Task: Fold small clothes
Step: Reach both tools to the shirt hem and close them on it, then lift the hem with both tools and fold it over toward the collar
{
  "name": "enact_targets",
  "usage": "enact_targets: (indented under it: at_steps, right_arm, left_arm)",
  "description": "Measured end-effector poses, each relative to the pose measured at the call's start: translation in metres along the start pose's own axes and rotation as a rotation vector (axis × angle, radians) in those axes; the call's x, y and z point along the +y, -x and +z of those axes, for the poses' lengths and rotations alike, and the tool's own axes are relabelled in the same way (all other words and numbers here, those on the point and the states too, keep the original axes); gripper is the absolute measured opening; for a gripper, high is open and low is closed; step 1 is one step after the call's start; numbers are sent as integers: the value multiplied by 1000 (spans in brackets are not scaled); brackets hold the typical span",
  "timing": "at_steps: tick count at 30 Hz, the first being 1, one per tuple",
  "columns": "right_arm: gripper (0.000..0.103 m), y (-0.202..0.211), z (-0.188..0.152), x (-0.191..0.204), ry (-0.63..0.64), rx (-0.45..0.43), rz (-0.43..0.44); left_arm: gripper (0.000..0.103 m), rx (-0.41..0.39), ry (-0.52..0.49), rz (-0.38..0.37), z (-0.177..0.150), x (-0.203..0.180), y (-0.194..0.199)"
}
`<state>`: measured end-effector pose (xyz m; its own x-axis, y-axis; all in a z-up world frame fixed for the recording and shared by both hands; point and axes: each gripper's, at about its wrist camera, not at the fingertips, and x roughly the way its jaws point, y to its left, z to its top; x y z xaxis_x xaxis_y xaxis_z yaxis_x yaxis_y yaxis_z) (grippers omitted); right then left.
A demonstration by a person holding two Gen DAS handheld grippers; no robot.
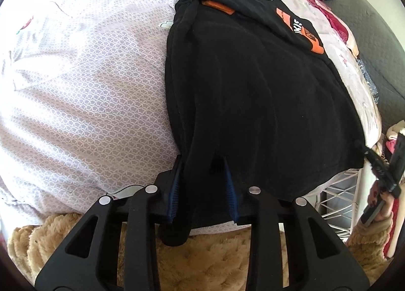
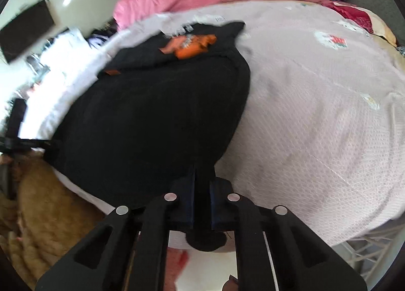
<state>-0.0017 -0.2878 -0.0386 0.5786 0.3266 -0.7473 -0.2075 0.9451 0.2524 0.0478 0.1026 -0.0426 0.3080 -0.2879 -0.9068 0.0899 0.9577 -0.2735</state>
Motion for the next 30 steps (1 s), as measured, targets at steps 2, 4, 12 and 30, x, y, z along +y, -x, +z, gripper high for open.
enact_targets:
  at_steps: [2,4,12,30]
  right_arm:
    - [8,10,4,5,22,-44,19]
    - [8,19,10,4,4,-88,56]
    - [8,39,43,-2,-38,-205,103]
    - [8,42,101,-6,-61,-345,32]
  left_arm:
    - [19,-5,-14,23,0,-3,0]
    - [11,-14,-27,47,-1,-5,0]
    - [4,-61,11,-12,3,4,15]
    - [3,-331,85,-72,67,-3,71]
